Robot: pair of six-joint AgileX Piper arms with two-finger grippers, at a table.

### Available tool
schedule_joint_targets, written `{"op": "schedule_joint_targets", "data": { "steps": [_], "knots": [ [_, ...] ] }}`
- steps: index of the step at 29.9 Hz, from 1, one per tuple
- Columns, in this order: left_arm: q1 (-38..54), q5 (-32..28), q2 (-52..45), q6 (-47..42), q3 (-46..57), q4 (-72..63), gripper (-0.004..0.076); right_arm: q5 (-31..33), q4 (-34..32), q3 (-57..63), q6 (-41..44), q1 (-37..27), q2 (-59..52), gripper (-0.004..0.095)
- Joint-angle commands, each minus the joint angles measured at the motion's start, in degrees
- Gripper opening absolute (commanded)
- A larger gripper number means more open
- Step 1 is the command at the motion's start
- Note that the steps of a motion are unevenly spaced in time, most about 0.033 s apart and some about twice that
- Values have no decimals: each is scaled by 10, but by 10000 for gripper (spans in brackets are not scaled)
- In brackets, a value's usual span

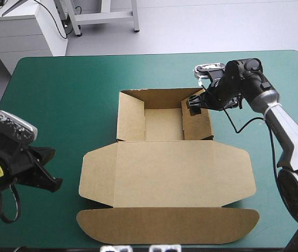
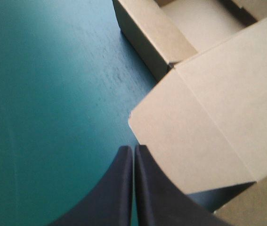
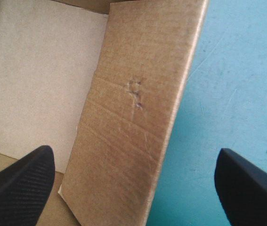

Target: Fold the box

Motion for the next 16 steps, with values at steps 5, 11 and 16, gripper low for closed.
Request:
{"op": "schedule_joint_targets", "data": {
  "steps": [5, 11, 16],
  "knots": [
    [0, 21, -73, -67, 135, 14, -6, -14, 6, -17, -8, -2, 0, 832],
    [0, 14, -125, -126, 223, 51, -6, -14, 6, -17, -16, -2, 29, 832],
    [0, -4, -142, -130, 260, 48, -6, -15, 1, -17, -17, -2, 60, 823]
  ]
}}
